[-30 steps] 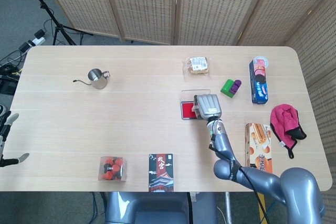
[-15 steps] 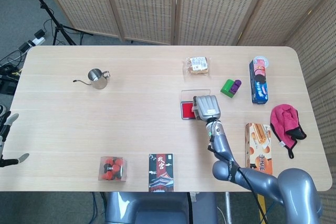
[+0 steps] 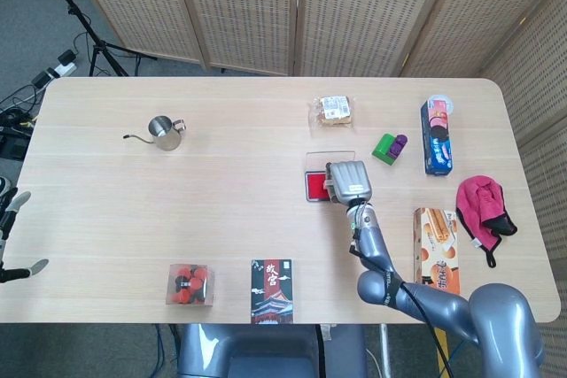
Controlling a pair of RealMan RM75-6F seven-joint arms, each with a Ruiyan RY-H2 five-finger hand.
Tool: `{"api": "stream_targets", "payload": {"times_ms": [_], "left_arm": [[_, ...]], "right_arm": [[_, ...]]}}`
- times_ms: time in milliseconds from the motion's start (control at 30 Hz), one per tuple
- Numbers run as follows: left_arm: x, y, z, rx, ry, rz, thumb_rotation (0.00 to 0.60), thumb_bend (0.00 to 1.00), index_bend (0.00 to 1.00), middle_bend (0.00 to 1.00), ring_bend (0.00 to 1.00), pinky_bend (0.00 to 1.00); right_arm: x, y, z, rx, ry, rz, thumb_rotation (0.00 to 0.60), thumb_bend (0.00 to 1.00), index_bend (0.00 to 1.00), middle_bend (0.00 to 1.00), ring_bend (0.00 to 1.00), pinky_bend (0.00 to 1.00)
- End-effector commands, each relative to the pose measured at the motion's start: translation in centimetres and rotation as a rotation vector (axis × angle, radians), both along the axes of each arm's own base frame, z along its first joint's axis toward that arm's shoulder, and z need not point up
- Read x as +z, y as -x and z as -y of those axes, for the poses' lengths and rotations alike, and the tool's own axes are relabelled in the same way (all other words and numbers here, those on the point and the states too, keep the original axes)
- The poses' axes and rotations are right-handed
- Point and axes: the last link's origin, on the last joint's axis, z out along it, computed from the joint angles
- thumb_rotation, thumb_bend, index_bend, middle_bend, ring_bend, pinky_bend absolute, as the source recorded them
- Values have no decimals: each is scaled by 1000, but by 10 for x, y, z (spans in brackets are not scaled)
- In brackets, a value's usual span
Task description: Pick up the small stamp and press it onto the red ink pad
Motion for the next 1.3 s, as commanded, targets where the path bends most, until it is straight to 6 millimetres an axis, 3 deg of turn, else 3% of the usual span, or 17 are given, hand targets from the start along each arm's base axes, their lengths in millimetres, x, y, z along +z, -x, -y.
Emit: {"api": "stream_targets", "payload": {"times_ms": [33, 300, 500, 767, 1033, 1300], "left_arm": [[0, 0, 0, -1, -1, 1, 600, 0, 0, 0, 0, 0], [1, -1, 2, -6, -4, 3, 600, 0, 0, 0, 0, 0], [2, -1, 3, -12, -7, 5, 600, 0, 0, 0, 0, 0], [1, -4, 6, -28, 0, 4, 600, 0, 0, 0, 0, 0], [0, -6, 10, -43, 3, 2, 600, 0, 0, 0, 0, 0], [-1, -7, 11, -43, 5, 0, 600, 0, 0, 0, 0, 0]], "right_arm": [[1, 0, 0, -1, 2, 1, 600, 646, 512, 985, 1000, 1000], [12, -7, 1, 13, 18, 29, 600, 646, 512, 985, 1000, 1000], [31, -19, -3, 47, 32, 62, 600, 646, 512, 985, 1000, 1000], [53, -18, -26, 116, 11, 52, 600, 646, 512, 985, 1000, 1000], [46, 2, -57, 149, -35, 33, 600, 646, 512, 985, 1000, 1000], [32, 17, -66, 142, -63, 39, 600, 646, 512, 985, 1000, 1000]]}}
